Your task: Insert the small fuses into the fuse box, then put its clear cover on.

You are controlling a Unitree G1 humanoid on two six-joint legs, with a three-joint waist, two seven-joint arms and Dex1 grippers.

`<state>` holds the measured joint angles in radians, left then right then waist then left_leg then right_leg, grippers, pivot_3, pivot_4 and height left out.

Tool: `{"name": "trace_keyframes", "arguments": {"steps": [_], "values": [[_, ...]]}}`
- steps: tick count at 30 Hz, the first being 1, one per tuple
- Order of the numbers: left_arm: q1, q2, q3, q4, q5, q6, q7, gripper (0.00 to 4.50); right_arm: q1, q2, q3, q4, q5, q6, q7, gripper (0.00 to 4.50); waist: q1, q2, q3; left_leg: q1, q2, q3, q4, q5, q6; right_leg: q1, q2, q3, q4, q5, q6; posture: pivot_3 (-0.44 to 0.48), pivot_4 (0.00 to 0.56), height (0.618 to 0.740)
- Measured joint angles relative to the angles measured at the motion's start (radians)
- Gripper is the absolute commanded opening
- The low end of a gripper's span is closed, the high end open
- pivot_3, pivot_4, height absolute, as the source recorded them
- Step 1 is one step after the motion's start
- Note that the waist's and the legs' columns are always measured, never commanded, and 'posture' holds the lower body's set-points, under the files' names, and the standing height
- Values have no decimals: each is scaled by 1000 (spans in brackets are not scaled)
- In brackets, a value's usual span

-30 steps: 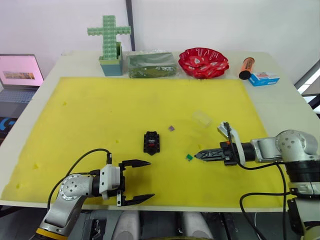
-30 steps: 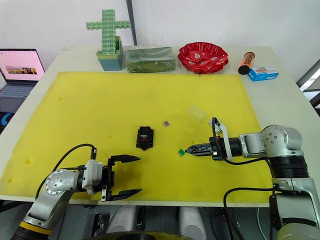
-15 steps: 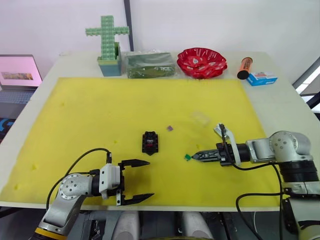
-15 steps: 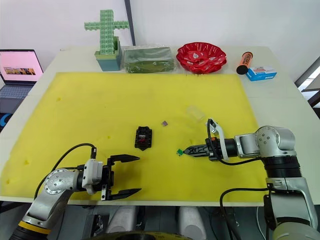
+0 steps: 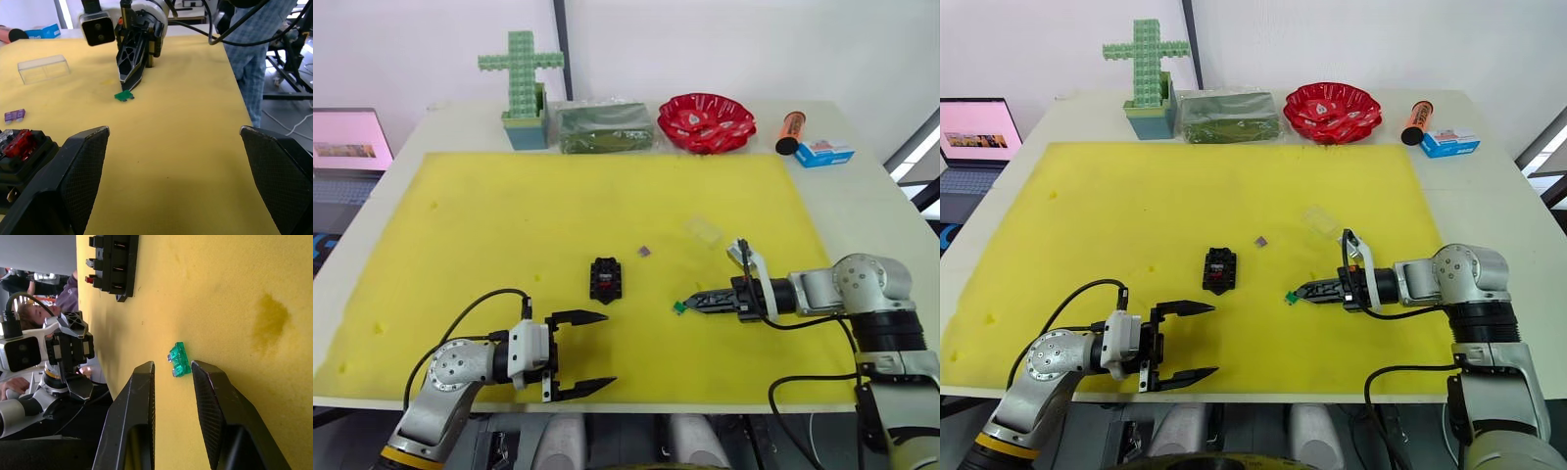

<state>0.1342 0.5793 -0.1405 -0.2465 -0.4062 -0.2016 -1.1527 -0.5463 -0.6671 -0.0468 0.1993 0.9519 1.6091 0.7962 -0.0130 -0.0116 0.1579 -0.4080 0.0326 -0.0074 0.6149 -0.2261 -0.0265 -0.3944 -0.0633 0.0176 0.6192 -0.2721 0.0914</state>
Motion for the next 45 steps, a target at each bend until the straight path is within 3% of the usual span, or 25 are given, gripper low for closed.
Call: {"name": "trace_keyframes", "arguments": {"steps": [26,40,45], "values": [[17,10,5,16,1,-25,-18,4500,68,21,-31,-59,37,-6,-39,1214,4,-2,-1,0,0,0,0,0,0,0,0,0,0,0,0,0,150,740],[10,10,5,6,1,-21,-4,4500,174,174,-239,-107,200,-5,-339,1214,-1,-9,-7,1,1,-1,-1,0,0,1,1,0,1,0,0,0,150,740],[7,10,5,6,1,-20,-5,4500,195,187,-255,-134,271,-10,-431,1214,-3,-9,-7,2,2,-1,-1,-1,1,0,2,0,2,0,0,0,150,740]]}}
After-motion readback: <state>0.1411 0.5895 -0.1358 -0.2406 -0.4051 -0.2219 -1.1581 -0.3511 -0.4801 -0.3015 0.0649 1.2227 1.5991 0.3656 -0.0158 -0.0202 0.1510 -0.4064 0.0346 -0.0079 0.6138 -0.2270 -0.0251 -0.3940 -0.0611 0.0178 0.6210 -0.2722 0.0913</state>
